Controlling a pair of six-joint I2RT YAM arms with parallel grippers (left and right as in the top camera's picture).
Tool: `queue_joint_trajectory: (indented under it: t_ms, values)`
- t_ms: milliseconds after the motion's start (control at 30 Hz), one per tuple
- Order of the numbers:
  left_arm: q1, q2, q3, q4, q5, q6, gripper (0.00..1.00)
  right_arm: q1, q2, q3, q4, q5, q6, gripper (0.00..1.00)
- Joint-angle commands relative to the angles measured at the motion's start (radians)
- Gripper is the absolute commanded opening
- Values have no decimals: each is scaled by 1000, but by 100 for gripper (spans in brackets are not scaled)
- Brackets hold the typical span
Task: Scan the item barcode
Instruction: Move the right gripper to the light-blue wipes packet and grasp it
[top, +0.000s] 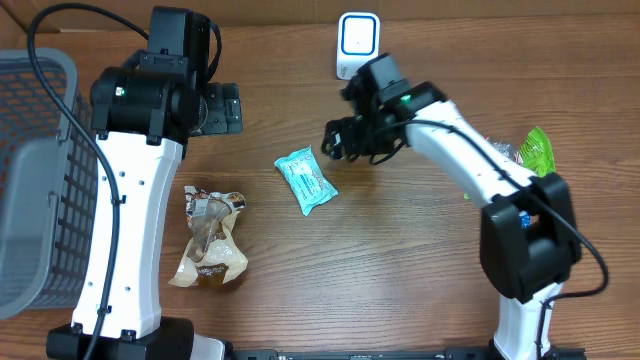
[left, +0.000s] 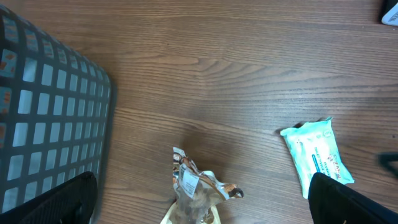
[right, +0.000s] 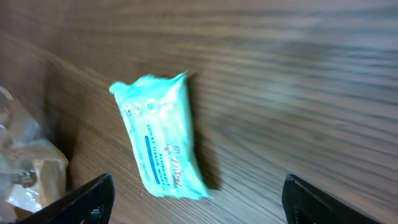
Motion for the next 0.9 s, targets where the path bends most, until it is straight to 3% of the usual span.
queue_joint_trajectory:
  t_ms: [0,200,600,767,867]
  values:
    - [3,-20,17,1,-13,16,100,25,47,-7,41,-6,23,87]
    - [3,-20,17,1,-13,16,100,62,137,-7,95,-6,99,84]
    - [3,-20,17,1,-13,16,100,71,176,-7,23,-148,190,47]
    - [3,-20,17,1,-13,16,100,99,177,-7,-23,-114,219,48]
    - [3,-20,17,1,-13,16,100,121,177,-10,-38,-11,312,50]
